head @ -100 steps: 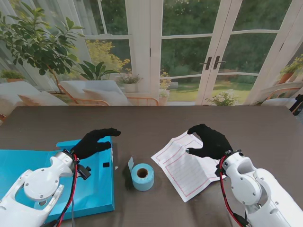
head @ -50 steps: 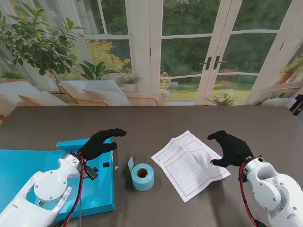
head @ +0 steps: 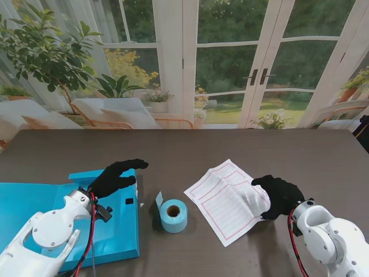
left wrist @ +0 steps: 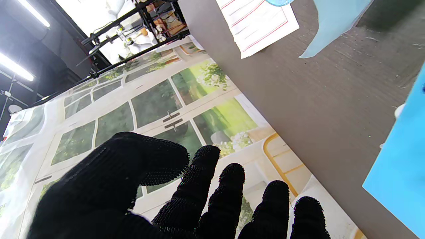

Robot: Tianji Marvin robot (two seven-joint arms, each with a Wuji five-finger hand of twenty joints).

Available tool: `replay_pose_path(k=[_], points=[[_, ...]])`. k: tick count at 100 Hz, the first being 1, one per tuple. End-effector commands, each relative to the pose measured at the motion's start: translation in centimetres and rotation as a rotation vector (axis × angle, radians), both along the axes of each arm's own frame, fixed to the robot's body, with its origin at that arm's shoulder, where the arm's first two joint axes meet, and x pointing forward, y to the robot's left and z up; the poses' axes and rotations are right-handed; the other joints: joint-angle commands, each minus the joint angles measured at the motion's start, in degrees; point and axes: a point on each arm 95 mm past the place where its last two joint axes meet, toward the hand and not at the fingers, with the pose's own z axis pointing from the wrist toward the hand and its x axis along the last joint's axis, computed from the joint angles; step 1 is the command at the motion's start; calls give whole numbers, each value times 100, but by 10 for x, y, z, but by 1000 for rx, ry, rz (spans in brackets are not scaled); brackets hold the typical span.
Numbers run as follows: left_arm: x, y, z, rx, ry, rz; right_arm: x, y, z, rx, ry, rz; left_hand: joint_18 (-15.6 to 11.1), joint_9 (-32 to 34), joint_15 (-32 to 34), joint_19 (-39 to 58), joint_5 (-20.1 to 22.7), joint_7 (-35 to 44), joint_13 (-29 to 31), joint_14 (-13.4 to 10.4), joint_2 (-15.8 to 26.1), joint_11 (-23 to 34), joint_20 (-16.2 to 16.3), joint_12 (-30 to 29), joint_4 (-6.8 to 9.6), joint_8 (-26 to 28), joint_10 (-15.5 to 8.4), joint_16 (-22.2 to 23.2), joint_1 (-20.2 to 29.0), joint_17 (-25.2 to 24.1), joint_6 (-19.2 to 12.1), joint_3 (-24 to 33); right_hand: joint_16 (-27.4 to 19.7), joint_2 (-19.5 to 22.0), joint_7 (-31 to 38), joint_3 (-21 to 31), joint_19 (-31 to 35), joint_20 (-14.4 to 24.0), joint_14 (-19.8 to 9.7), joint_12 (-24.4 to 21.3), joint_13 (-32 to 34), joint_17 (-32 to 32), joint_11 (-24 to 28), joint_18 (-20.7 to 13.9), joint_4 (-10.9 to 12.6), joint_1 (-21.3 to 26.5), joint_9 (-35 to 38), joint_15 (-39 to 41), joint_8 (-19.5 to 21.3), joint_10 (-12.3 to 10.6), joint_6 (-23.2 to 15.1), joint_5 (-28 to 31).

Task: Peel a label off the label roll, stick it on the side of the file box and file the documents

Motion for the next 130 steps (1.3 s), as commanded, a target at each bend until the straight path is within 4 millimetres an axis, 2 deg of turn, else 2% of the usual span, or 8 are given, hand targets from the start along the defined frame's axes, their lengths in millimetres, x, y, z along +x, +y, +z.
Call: replay_pose_path(k=[1, 13, 18, 67, 88, 110, 117, 130], points=[[-4, 2, -2, 9, 13, -18, -7, 4, -5, -22, 32, 10, -247, -69, -105, -169, 112, 2, -85, -101, 13, -43, 67, -59, 85, 12, -36, -64, -76, -108, -145, 36, -52, -409, -474, 185, -174, 109, -36, 46, -312, -3065, -235, -88, -144, 21, -186, -57, 457, -39, 56, -224], [-5, 5, -3, 8, 14, -14, -10, 4, -7, -41, 56, -3, -245, -57, -104, -173, 128, 7, -80, -97, 28, -45, 68, -55, 78, 18, -26, -66, -74, -110, -151, 30, -57, -494, -839, 214, -247, 99, -4, -11, -395, -3135, -478, -89, -150, 75, -203, -78, 675, -11, 145, -305], [-5, 5, -4, 3, 15, -12, -11, 3, -9, -53, 70, -11, -247, -51, -106, -176, 122, 4, -84, -98, 26, -45, 68, -53, 83, 19, -11, -67, -68, -114, -153, 36, -60, -531, -1256, 246, -315, 143, -1, 100, -456, -3147, -617, -75, -167, 89, -201, -98, 1235, 1, 178, -250], [-8, 8, -2, 8, 17, -14, -5, 11, -24, -148, 108, -11, -253, -14, -101, -189, 161, 17, -68, -95, 73, -41, 70, -36, 71, 41, 51, -69, -74, -131, -137, 21, -38, -552, -1052, 264, -253, 182, 83, 304, -181, -2991, -334, -47, -109, 429, -173, -21, 1563, 26, 171, -99], [-16, 8, 2, 6, 16, -3, -1, 13, -31, -160, 110, -6, -238, 21, -95, -192, 192, 27, -43, -75, 117, -35, 69, -30, 58, 51, 87, -66, -78, -131, -115, 8, -19, -438, 139, 253, 85, 15, 114, 172, -4, -2948, 227, -37, -70, 563, -190, 115, 489, 20, 140, -147], [-20, 9, 2, 0, 23, 7, 4, 18, -35, -174, 123, 8, -223, 40, -96, -196, 239, 42, -32, -53, 149, -35, 67, -27, 57, 66, 129, -66, -75, -133, -91, 8, 31, 61, 529, 100, 257, -15, 154, 219, 165, -2922, 573, -41, 2, 736, -193, 240, 142, 23, 128, -112], [-21, 9, 3, 1, 24, 9, 6, 19, -36, -179, 129, 11, -216, 35, -95, -197, 217, 28, -25, -50, 472, -40, 67, -27, -311, 71, 128, -66, -292, -134, -98, -384, 37, 163, 575, 81, 285, -19, 150, 229, 200, -2911, 628, -43, 18, 766, -187, 259, 104, 18, 133, -110], [-23, 9, 5, 1, 22, 10, 8, 21, -39, -188, 140, 13, -218, 40, -96, -196, 255, 40, -24, -59, 510, -39, 67, -28, -418, 83, 128, -67, -299, -131, -91, -411, 48, 334, 604, 24, 341, -25, 171, 239, 243, -2897, 704, -49, 45, 821, -189, 288, 29, 22, 143, -123]])
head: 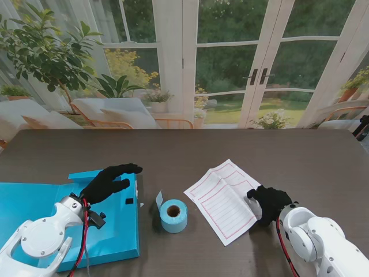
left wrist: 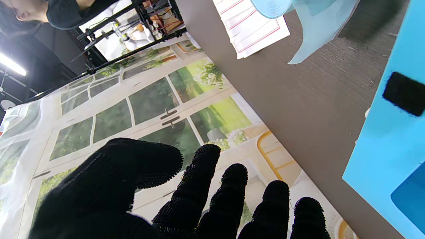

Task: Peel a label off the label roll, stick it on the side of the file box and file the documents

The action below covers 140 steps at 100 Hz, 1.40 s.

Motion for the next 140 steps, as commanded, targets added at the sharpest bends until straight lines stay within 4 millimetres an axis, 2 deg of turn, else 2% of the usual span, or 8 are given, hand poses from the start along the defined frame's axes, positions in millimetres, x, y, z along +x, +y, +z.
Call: replay_pose_path(k=[1, 15, 20, 61, 99, 109, 114, 140], points=[[-3, -2, 2, 1, 5, -15, 0, 1, -4, -14, 23, -1, -216, 42, -87, -128, 174, 14, -23, -46, 74, -37, 66, -27, -173, 36, -38, -65, -108, -125, -92, -12, 42, 97, 112, 21, 190, -73, 99, 39, 127, -2890, 156, -43, 48, 165, -188, 78, -114, 19, 16, -69], [-4, -2, 3, 2, 5, -15, 0, 2, -6, -16, 26, -10, -209, 63, -85, -127, 205, 26, -10, -39, 32, -35, 66, -27, -110, 46, -14, -64, -74, -118, -63, 75, 60, 314, 120, -20, 256, -77, 114, 56, 183, -2863, 242, -49, 81, 214, -191, 121, -175, 20, 53, -73], [-4, -2, 3, 1, 7, -15, 0, 2, -6, -15, 26, -11, -211, 69, -83, -127, 193, 17, -1, -46, 183, -34, 65, -28, -241, 46, -20, -64, -179, -116, -71, -83, 74, 536, 165, -93, 295, -88, 112, 66, 206, -2866, 301, -49, 119, 273, -200, 149, -193, 26, 38, -74], [-7, -2, 3, -4, 24, -12, -1, -1, -9, 17, 22, -14, -207, 44, -85, -130, 214, 18, -1, -34, 269, -42, 63, -33, -296, 54, 1, -65, -194, -125, -65, -97, 169, 2320, 1479, -177, 470, -200, 103, 68, 513, -2859, 508, -60, 404, 197, 139, 402, -541, -14, -204, -8], [-9, -2, 4, -3, 42, -14, -2, -5, -11, 73, 38, -20, -204, -6, -88, -135, 184, -2, -18, -37, 301, -51, 64, -40, -324, 53, 5, -67, -195, -147, -56, -102, 201, 3364, 1625, -380, 526, -165, 99, 74, 685, -2811, 538, -58, 416, 228, 368, 489, -740, 0, -260, 74], [-9, -2, 4, -2, 45, -14, -4, -5, -11, 91, 37, -20, -202, -17, -91, -135, 196, 2, -31, -36, 106, -51, 67, -41, -62, 59, 17, -68, -34, -153, -51, 176, 211, 3599, 1658, -537, 545, -152, 102, 72, 754, -2787, 555, -57, 424, 370, 474, 527, -764, 1, -311, 228], [-9, -2, 4, -2, 47, -15, -4, -6, -11, 97, 34, -16, -203, -23, -90, -135, 196, -2, -30, -31, 325, -52, 69, -43, -290, 60, 27, -68, -190, -154, -52, -110, 215, 3753, 1659, -623, 563, -146, 89, 68, 816, -2754, 559, -49, 421, 413, 528, 550, -776, -6, -320, 261], [-10, -4, 3, 0, 71, -18, -6, -7, -11, 153, 25, -30, -220, -73, -95, -137, 168, -21, -57, -40, 383, -61, 74, -49, -348, 58, 43, -71, -198, -174, -34, -130, 237, 4339, 1676, -1116, 685, -119, 168, 46, 1133, -2591, 585, 6, 423, 490, 994, 652, -857, 10, -337, 652]])
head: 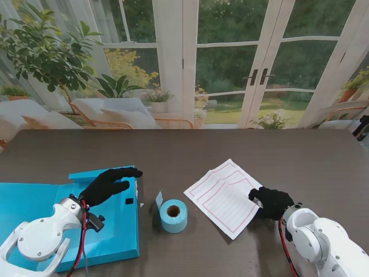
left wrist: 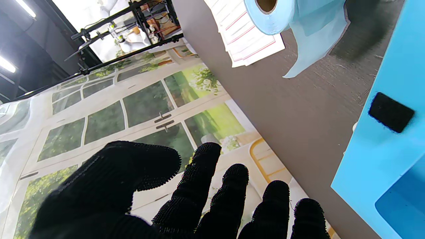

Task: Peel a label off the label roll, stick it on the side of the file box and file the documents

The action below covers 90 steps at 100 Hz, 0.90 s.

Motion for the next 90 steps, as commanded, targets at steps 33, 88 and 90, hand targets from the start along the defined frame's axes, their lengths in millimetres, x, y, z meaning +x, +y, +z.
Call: replay_pose_path(k=[33, 88, 90], points=[[-3, -3, 1, 0, 31, -20, -3, 5, -10, 67, -14, -11, -233, -125, -99, -140, 24, -46, -93, -41, 46, -67, 78, -56, 90, 16, 1, -73, 76, -120, -29, 252, 131, 200, 569, -323, 713, -92, 81, 29, 1022, -2240, 30, 128, -349, 298, 1137, 316, -1234, -4, -174, 1146], [-2, -5, 3, 7, 56, -27, 1, 3, 5, 125, -26, -27, -249, -190, -103, -137, -18, -71, -122, -32, 134, -77, 87, -63, 88, 11, 41, -73, 67, -131, 12, 177, 170, 433, 525, -396, 817, -170, 89, 35, 1125, -2205, 1, 186, -190, -2, 1178, 359, -1128, 92, -31, 1236], [-2, -5, 3, 7, 56, -27, 1, 3, 5, 126, -27, -26, -248, -190, -102, -137, -21, -73, -121, -35, 134, -76, 88, -63, 87, 11, 38, -73, 66, -130, 6, 175, 171, 444, 519, -397, 819, -170, 84, 34, 1128, -2205, -1, 186, -186, -8, 1175, 361, -1128, 86, -27, 1231]])
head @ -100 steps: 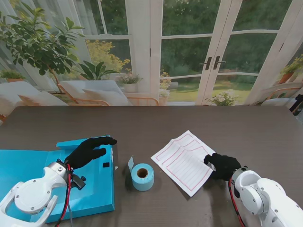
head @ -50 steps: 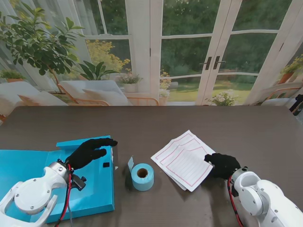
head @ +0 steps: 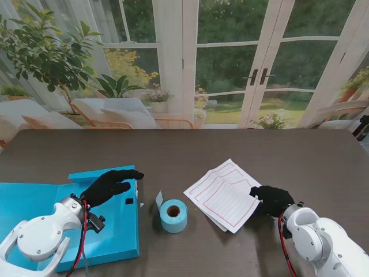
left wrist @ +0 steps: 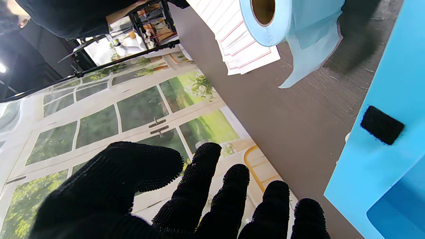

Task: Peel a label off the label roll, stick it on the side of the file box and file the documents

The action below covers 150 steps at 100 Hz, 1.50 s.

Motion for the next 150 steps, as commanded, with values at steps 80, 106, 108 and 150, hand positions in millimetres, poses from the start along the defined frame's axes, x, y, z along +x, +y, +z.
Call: replay_pose_path(k=[80, 106, 108, 150], points=[[-1, -2, 3, 8, 32, -16, 1, -1, 8, 78, -140, 2, -265, -267, -105, -127, -76, -106, -154, -40, 291, -89, 105, -74, 35, 6, 56, -70, 58, -125, 82, -41, 257, -1110, 888, 1006, 1173, -367, -144, -70, 1976, -1048, -295, 205, -686, 128, 2408, 409, -408, -216, 26, 1984], [0, -1, 4, 13, 34, -17, 3, 1, 19, 113, -201, -15, -269, -253, -104, -126, -77, -105, -156, -7, 303, -84, 110, -72, 26, 8, 60, -69, 60, -128, 76, -42, 388, -1453, 1107, 1297, 1451, -497, -231, -12, 2504, -688, -423, 182, -775, 140, 2983, 470, -477, -171, -10, 2310], [0, -1, 4, 13, 34, -17, 3, 1, 20, 116, -207, -17, -270, -254, -101, -126, -75, -104, -150, 1, 301, -84, 110, -72, 26, 8, 59, -67, 59, -129, 78, -43, 398, -1473, 1123, 1314, 1466, -500, -224, -9, 2536, -666, -427, 182, -781, 141, 3017, 481, -478, -168, -6, 2327], [6, -3, 4, 14, 54, -20, 11, 5, 43, 167, -336, -41, -273, -212, -87, -122, -123, -122, -169, 98, 379, -63, 127, -46, -32, 9, 143, -31, 31, -145, 185, -93, 611, -2134, 1409, 1851, 1763, -598, -309, 81, 3047, -213, -551, 137, -951, 149, 3541, 633, -520, -220, -189, 2604]])
